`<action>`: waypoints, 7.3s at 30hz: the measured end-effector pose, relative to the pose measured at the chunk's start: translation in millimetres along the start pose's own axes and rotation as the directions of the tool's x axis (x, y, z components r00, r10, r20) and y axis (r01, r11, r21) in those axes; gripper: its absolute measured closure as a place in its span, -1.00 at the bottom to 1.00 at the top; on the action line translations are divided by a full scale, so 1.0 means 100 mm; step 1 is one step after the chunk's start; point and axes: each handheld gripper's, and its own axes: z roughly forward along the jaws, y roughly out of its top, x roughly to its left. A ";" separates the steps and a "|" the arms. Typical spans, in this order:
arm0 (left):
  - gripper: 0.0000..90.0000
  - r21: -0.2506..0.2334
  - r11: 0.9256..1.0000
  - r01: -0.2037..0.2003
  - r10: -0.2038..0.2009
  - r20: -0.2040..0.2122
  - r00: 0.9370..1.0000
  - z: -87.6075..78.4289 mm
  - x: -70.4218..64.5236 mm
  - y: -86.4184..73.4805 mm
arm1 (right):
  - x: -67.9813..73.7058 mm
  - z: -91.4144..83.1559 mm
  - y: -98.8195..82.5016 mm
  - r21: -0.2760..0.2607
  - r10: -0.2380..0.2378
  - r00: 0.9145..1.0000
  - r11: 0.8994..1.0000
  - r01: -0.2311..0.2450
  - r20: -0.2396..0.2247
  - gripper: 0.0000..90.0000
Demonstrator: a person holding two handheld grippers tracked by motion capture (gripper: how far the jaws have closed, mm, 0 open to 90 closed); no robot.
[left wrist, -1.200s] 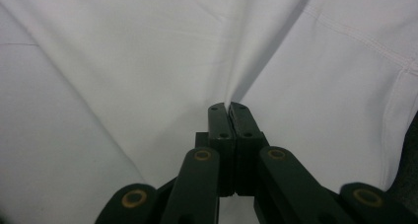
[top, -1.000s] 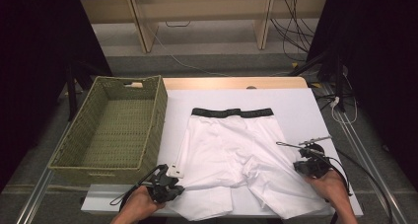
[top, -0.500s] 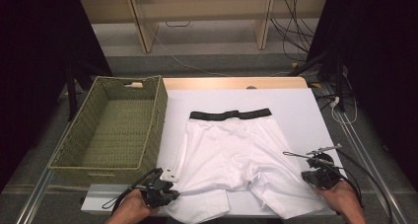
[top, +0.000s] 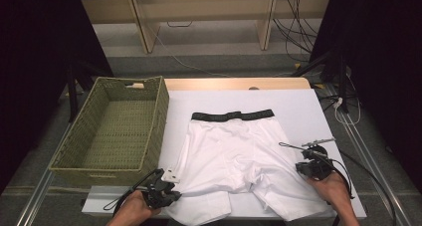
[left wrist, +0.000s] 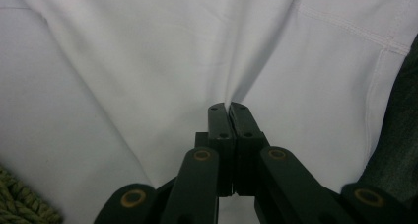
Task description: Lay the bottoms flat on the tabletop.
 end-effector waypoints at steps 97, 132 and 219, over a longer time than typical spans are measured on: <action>0.99 -0.183 0.828 0.530 -0.553 -0.115 0.825 0.59 1.47 1.59 | -0.20 0.77 1.51 -0.015 0.086 0.995 0.996 -0.087 -0.051 0.20; 0.99 -0.393 0.806 0.443 -0.534 -0.159 0.830 -0.04 1.59 2.09 | -0.23 -0.15 2.05 -0.362 0.032 0.996 0.932 0.001 0.087 1.00; -0.42 -0.196 0.957 0.213 -0.223 -0.026 0.975 0.09 -0.09 0.56 | -0.24 -0.28 -0.48 -0.001 0.147 0.987 0.989 -0.148 0.071 0.56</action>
